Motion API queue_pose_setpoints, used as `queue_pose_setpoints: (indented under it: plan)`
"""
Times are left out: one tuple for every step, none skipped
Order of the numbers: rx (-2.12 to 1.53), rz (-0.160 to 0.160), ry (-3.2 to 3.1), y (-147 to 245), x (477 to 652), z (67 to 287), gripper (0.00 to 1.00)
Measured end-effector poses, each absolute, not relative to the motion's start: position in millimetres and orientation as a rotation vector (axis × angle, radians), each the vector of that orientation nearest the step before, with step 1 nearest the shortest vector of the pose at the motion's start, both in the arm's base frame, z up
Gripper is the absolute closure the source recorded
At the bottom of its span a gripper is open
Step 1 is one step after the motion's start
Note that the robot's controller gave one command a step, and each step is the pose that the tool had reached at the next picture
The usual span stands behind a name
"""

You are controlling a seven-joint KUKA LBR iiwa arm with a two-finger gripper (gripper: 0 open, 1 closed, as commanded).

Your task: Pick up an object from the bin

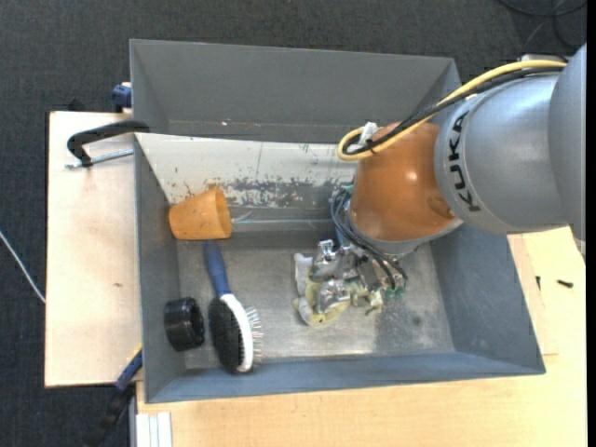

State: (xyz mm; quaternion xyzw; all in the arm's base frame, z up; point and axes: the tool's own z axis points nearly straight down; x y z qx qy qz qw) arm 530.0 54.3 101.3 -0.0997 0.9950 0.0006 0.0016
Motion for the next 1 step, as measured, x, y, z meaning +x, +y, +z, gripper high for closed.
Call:
queue_pose_setpoints:
  plan:
    - [-0.623, 0.001, 3.064, 84.5, 523.8, 280.9, 1.0]
